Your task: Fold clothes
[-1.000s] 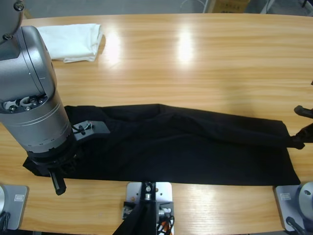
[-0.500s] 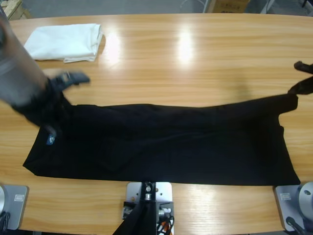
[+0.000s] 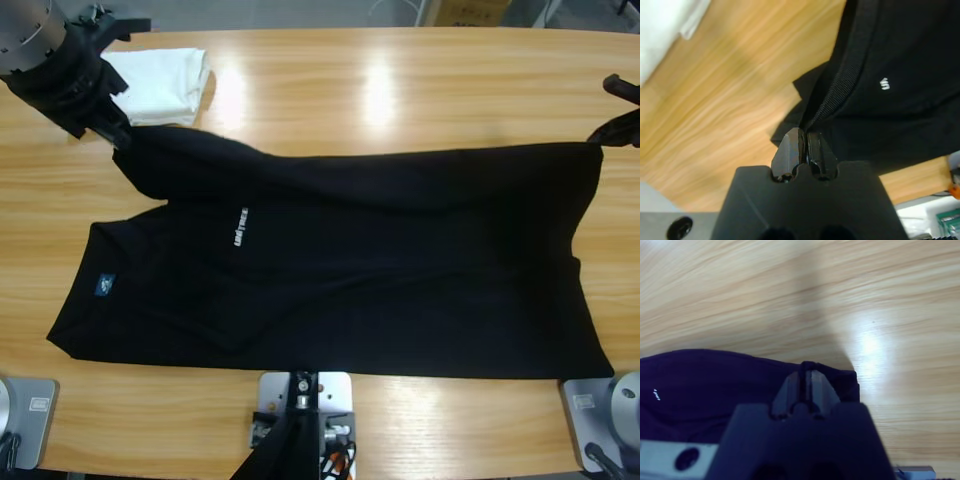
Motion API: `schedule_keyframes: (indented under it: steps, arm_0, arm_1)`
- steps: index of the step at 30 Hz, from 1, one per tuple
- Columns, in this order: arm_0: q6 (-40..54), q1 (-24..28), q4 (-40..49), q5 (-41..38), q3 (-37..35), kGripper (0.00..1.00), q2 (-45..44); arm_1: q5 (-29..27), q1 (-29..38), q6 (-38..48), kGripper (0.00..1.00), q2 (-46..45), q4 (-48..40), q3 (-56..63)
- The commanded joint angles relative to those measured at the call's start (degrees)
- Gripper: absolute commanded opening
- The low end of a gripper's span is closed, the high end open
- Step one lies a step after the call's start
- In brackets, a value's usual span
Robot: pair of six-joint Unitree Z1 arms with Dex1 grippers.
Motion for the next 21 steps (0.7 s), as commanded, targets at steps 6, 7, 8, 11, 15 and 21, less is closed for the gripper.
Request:
schedule_keyframes:
  steps: [6, 7, 8, 11, 15, 21]
  arm_0:
    - [1.2, -7.1, 2.0, -4.8, 8.0, 0.0, -2.1]
    - [0.6, -8.5, 2.0, -5.7, 8.9, 0.0, -2.1]
    - [-0.3, -10.1, 1.9, -6.9, 10.2, 0.0, -2.0]
    - [-2.1, -13.6, 1.2, -9.6, 12.9, 0.0, -1.5]
    - [-2.6, -15.9, 0.0, -14.0, 17.3, 0.0, -1.0]
    - [-2.4, -15.9, -2.0, -16.6, 21.1, 0.0, -0.2]
  arm_1:
    - [3.2, -0.9, -1.0, 0.0, -3.4, 12.2, 5.9]
    - [3.1, -0.9, -1.0, 0.0, -3.1, 13.1, 5.9]
    - [2.9, -0.9, -1.0, 0.0, -3.0, 13.7, 6.0]
    - [1.8, -0.9, -1.6, 0.0, -1.8, 15.3, 6.3]
    - [1.6, -0.9, -1.6, 0.0, 2.9, 18.3, 5.2]
    - [0.2, -0.9, -0.3, 0.0, 5.7, 20.6, 4.3]
